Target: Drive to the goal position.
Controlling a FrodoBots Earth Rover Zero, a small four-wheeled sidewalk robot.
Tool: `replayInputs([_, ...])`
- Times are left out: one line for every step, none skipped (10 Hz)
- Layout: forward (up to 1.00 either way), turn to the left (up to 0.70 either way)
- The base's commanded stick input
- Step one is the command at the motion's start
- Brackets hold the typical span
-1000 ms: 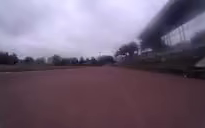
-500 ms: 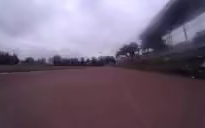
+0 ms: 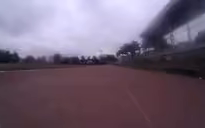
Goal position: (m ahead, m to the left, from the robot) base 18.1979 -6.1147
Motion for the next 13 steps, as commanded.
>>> replayInputs([0.70,0.00])
replayInputs([0.70,0.00])
replayInputs([0.70,0.00])
replayInputs([0.70,0.00])
replayInputs([0.70,0.00])
replayInputs([0.70,0.00])
replayInputs([0.70,0.00])
replayInputs([0.70,0.00])
replayInputs([0.70,0.00])
replayInputs([0.70,0.00])
replayInputs([0.70,0.00])
replayInputs([0.70,0.00])
replayInputs([0.70,0.00])
